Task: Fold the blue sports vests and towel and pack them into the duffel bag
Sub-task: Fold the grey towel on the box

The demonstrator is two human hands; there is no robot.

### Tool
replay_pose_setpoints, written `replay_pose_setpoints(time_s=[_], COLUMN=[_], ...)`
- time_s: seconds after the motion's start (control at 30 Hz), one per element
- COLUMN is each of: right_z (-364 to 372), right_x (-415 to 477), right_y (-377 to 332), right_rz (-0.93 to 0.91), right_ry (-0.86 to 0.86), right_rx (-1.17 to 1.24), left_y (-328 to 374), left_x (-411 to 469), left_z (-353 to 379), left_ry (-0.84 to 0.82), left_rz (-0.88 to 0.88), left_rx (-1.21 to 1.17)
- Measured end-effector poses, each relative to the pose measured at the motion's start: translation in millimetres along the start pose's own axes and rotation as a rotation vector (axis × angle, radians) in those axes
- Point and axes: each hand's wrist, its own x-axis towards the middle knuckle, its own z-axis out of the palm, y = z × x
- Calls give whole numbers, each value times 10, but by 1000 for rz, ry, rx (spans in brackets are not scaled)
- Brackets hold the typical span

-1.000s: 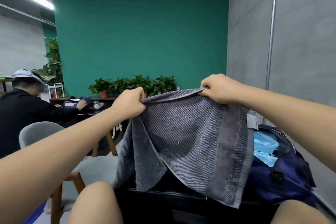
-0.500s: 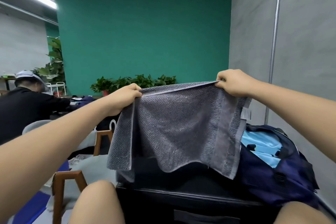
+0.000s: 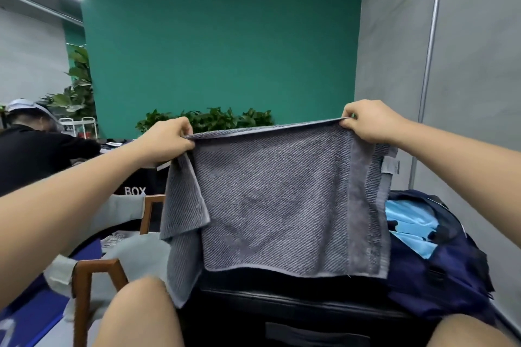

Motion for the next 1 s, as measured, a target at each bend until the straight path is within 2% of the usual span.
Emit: replay_pose_setpoints(time_s=[0.23,0.4,0.47,0.6,0.67,0.73,0.87,1.0], right_z=[779,1344,1475,1635,1795,2094,2783,3187], right_x=[506,1156,1463,1966,2042,1965,1513,1062], right_y=[23,-84,-149,-180,-102,50,326,263], right_rz=[36,81,114,202,241,292,401,335], right_ry=[-139,-173,-114,189,244,180,-183,-454], right_rx=[15,63,120,221,239,198,-2,-3], left_y=[-405,-686,-767,-808,-766,-672,-413,-95], left_x=[230,557,739,1103,1184,1155,892,616], left_z=[356,541,557,505,538,669,1168,1676], left_ry=[20,48,99,210,230,195,-63,-269], left_rz=[-113,-178,-197,-190,-177,-167,-91,-68], left_rx=[-14,-27,-54,-149,-214,-262,-266,-242])
